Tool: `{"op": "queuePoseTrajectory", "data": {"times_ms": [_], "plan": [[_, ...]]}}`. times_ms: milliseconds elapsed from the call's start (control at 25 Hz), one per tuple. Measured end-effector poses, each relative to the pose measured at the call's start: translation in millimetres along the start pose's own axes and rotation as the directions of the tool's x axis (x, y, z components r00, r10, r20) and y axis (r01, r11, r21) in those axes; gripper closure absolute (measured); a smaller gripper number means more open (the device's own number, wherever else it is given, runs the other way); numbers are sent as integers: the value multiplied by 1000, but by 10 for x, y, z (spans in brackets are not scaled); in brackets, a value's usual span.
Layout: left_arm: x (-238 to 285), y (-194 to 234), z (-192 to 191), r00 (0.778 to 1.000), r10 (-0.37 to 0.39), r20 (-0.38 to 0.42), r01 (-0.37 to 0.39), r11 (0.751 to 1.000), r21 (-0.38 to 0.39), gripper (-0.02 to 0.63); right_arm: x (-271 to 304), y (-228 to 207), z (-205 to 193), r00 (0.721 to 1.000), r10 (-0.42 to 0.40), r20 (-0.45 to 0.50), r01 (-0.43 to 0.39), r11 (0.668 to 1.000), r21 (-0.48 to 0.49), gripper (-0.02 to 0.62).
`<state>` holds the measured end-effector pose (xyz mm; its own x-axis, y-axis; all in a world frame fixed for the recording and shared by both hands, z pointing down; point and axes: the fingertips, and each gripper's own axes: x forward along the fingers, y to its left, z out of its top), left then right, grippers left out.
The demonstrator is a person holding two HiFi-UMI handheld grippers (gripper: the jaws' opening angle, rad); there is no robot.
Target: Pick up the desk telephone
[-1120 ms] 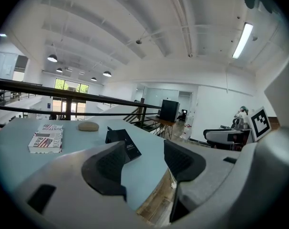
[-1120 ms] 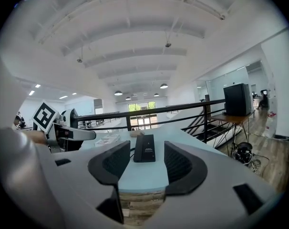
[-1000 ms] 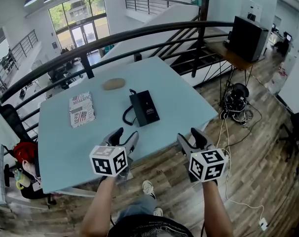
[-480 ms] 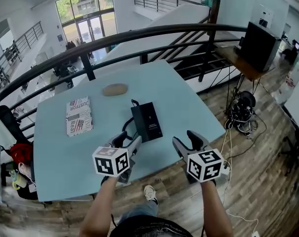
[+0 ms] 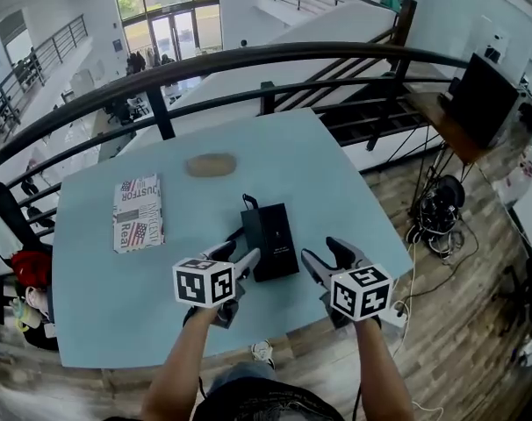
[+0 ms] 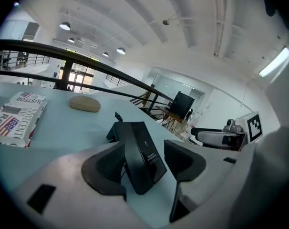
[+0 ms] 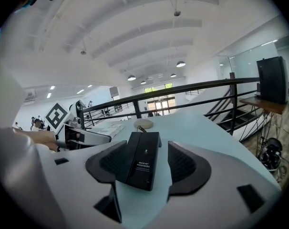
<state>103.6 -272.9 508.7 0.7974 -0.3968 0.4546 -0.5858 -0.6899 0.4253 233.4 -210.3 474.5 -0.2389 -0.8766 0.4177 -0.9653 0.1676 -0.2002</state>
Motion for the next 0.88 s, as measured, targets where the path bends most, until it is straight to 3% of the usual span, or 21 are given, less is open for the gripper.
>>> {"op": "queuePoseTrajectory", "data": {"times_ms": [400,880], "plan": [[409,421,-203,990,-60,-126,37,984,-176,365,765,-60,-302,972,147,-181,-130,986,100,344],[640,477,-333,981,-124,-152,83,965,-250,351,1207,-99,-608,906,310,-289,-247,940,235,313]]}}
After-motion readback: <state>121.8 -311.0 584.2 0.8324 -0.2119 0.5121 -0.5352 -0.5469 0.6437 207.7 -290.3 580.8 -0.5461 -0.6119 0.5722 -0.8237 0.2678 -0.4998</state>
